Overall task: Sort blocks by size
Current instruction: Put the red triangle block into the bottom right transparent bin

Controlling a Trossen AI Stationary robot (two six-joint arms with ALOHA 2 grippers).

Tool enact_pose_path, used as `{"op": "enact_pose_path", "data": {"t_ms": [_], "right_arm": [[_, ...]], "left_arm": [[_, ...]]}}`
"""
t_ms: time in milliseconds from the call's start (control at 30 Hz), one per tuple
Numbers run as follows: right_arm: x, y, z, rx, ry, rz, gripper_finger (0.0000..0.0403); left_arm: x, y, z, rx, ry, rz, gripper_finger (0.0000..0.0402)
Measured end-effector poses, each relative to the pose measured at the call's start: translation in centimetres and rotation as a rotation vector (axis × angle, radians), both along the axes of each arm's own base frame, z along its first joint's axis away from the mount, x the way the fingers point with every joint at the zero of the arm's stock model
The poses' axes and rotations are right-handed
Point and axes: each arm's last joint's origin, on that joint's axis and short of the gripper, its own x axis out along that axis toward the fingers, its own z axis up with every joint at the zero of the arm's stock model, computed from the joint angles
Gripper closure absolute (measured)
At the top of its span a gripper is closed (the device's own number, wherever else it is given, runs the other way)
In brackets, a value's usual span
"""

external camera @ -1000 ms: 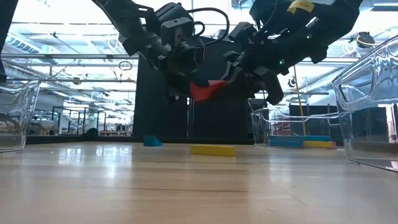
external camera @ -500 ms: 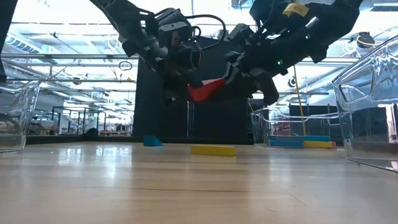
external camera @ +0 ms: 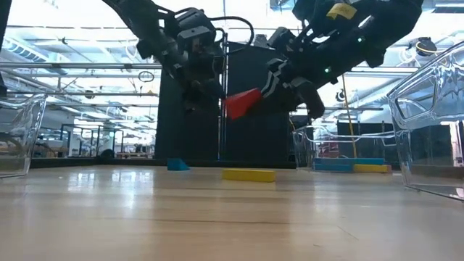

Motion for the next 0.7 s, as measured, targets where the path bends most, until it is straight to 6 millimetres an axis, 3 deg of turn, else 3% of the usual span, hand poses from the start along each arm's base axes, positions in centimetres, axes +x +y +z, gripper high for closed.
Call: {"op": "enact_pose_path", "data": {"t_ms": [333,700], "right_arm": [[-2.5,0.1,3.5,0.053,0.002,-0.046,0.0389],[-7.7,1.8,7.1,0.188,0.064,-0.084,0.0389]], "left_arm": [[-2.2,-0.3,3.5,0.139,-0.043,0.042,0.0189],[-5.1,-1.1,7.8,0.309,-0.145,0.102,0.0189]]}}
